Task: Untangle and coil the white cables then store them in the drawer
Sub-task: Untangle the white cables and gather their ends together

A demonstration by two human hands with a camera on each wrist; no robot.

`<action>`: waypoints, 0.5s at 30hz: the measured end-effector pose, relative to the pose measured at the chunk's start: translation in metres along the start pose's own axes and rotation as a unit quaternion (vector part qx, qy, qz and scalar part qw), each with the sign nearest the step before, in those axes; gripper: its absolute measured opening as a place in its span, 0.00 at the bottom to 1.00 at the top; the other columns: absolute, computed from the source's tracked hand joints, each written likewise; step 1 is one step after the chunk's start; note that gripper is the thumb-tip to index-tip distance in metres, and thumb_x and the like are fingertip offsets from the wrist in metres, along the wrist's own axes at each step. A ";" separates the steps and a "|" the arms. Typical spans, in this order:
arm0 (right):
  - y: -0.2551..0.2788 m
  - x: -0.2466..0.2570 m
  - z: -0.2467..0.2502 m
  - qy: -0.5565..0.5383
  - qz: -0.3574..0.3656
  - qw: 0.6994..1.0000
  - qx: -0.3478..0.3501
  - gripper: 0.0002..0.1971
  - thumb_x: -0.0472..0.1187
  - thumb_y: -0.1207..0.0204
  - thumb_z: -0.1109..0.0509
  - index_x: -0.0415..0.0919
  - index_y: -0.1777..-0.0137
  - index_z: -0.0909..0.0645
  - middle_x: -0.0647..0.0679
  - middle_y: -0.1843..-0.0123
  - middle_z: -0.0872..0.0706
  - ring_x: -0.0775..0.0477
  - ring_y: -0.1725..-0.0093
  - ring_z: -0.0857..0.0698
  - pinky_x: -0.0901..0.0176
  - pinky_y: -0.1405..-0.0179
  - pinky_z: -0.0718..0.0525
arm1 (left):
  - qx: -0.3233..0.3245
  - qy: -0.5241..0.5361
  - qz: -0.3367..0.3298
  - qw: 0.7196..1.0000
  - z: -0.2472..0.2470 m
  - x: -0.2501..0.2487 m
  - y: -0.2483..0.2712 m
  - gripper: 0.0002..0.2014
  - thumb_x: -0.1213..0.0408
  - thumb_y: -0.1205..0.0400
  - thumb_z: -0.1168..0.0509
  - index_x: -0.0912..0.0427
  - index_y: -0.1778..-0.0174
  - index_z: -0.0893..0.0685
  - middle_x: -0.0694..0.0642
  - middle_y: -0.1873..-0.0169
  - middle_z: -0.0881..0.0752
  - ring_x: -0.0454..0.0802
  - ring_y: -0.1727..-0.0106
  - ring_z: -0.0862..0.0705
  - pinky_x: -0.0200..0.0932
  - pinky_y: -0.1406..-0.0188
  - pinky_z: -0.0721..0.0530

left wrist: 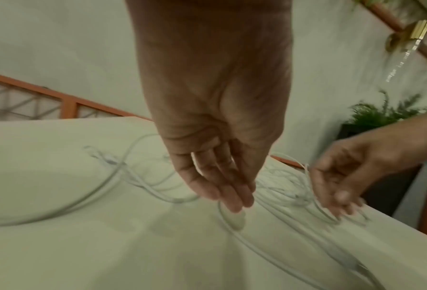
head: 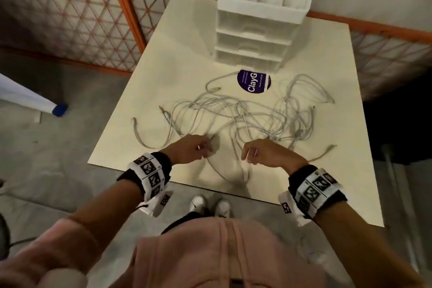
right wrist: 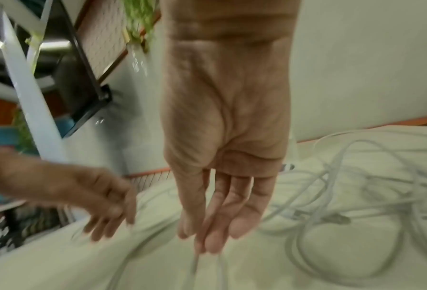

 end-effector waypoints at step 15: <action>-0.002 0.036 0.044 -0.113 0.133 0.954 -0.243 0.03 0.41 0.30 0.24 0.48 0.57 0.14 0.51 0.52 0.23 0.52 0.47 0.26 0.71 0.43 0.32 | -0.123 0.074 -0.129 0.981 0.001 -0.043 -0.044 0.14 0.60 0.24 0.26 0.59 0.45 0.13 0.54 0.48 0.16 0.50 0.47 0.19 0.36 0.55 0.21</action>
Point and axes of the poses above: each hand's wrist, its own y-axis away from the middle knuckle, its own z-axis out of the back of the hand, x = y × z, the point moved 5 cm from there along -y, towards the middle knuckle
